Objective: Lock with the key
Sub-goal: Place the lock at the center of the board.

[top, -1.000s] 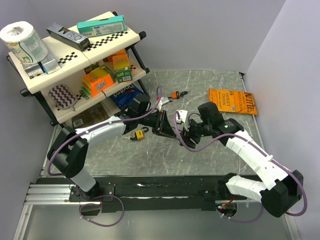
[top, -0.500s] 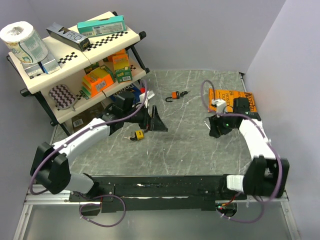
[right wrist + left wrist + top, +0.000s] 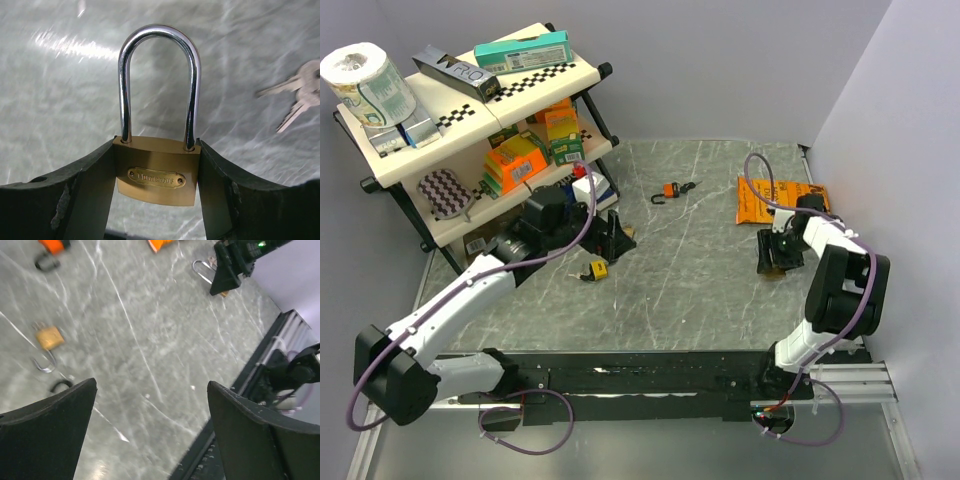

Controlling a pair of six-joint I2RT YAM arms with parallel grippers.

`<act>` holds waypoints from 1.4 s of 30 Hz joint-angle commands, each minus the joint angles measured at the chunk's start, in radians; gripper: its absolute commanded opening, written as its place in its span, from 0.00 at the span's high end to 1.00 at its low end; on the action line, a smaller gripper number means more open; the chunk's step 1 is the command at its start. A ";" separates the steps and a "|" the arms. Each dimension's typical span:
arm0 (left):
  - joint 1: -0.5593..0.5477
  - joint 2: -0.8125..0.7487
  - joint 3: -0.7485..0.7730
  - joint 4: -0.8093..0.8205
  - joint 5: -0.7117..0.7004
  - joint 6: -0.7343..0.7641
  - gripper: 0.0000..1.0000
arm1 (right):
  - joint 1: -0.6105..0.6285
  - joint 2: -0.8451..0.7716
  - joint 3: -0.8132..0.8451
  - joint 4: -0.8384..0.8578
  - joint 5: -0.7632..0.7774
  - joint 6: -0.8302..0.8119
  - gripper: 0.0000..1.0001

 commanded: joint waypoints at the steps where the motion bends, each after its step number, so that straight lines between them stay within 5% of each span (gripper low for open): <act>1: -0.001 0.006 0.064 -0.018 -0.029 0.136 0.04 | -0.005 0.043 0.072 0.088 0.058 0.098 0.85; 11: 0.007 0.034 0.084 -0.074 0.031 0.168 0.04 | -0.005 0.133 0.125 0.113 0.072 0.165 0.72; 28: 0.010 0.202 0.222 -0.275 0.008 0.416 0.04 | -0.005 0.140 0.147 0.113 0.046 0.188 0.01; 38: 0.032 0.414 0.400 -0.393 0.025 0.602 0.02 | -0.001 -0.031 0.202 0.074 -0.071 0.130 0.00; 42: 0.050 0.558 0.532 -0.399 -0.091 0.494 0.08 | 0.014 -0.181 0.210 0.097 -0.120 0.087 0.00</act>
